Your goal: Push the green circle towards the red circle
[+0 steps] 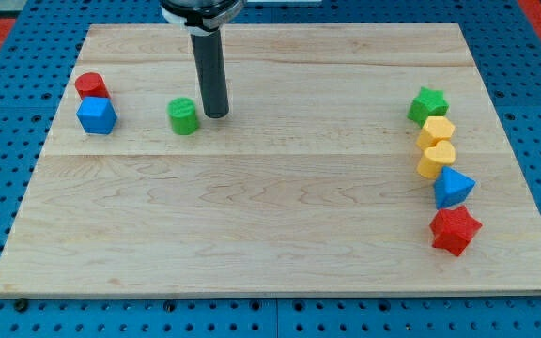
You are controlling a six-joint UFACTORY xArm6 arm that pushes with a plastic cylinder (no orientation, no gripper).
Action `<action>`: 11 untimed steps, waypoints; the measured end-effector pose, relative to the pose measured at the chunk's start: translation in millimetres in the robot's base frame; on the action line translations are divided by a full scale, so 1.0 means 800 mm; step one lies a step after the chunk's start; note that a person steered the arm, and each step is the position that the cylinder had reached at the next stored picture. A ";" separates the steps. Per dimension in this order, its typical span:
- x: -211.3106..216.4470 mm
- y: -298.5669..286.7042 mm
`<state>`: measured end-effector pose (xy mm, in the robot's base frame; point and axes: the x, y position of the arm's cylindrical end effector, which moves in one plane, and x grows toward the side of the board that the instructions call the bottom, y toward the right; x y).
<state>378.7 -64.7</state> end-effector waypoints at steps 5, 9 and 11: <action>0.032 -0.063; 0.012 -0.112; -0.002 0.052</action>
